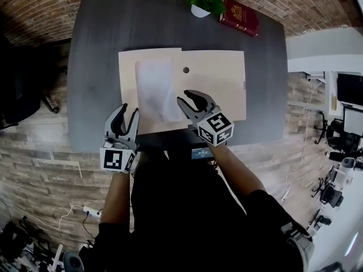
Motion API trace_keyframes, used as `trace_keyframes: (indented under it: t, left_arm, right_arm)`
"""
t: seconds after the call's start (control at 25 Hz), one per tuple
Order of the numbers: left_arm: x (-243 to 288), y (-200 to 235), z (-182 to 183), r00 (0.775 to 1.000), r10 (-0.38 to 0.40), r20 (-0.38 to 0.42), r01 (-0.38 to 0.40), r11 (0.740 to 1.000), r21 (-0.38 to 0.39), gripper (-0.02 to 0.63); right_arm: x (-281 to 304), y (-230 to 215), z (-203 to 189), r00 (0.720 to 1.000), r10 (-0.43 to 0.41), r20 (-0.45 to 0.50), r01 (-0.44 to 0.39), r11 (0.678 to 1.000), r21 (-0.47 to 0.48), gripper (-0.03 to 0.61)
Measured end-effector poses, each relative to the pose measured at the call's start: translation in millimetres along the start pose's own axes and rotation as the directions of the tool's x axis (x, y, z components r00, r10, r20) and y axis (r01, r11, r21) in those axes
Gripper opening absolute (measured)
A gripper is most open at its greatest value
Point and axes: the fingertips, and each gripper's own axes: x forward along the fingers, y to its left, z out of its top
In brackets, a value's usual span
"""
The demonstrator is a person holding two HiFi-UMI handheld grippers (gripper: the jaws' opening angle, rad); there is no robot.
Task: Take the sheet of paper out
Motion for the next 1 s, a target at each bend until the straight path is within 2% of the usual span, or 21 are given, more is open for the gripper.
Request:
trace_keyframes:
  t: [0.16,0.44,0.6,0.8,1.0]
  left_arm:
    - [15,5,-6,1.000,0.004,-0.010,-0.004,0.999,0.032,0.138]
    - [32,19,-13,0.999,0.011,-0.033,-0.011,1.000,0.020,0.138]
    - [41,25,-6,1.000,0.015,-0.016,-0.015,1.000,0.015,0.135]
    - [50,28,-7,1.000,-0.004,-0.022,0.004,1.000,0.020,0.135]
    - [52,25,-9,0.999,-0.015,-0.029,0.016,1.000,0.019,0.135]
  right_arm:
    - [33,-21,-23,0.996,0.000,-0.090,0.000,1.000,0.001,0.130]
    - [83,-46,-59,0.967,0.006,-0.256,-0.001,1.000,0.020,0.130]
    - [95,-53,-76,0.941,-0.027,-0.336,0.023,1.000,-0.017,0.129]
    - [99,-53,-80,0.928,-0.063,-0.367,0.026,0.994,-0.104,0.125]
    - [99,-62,-79,0.931,-0.072,-0.358,0.038,0.994,-0.101,0.018]
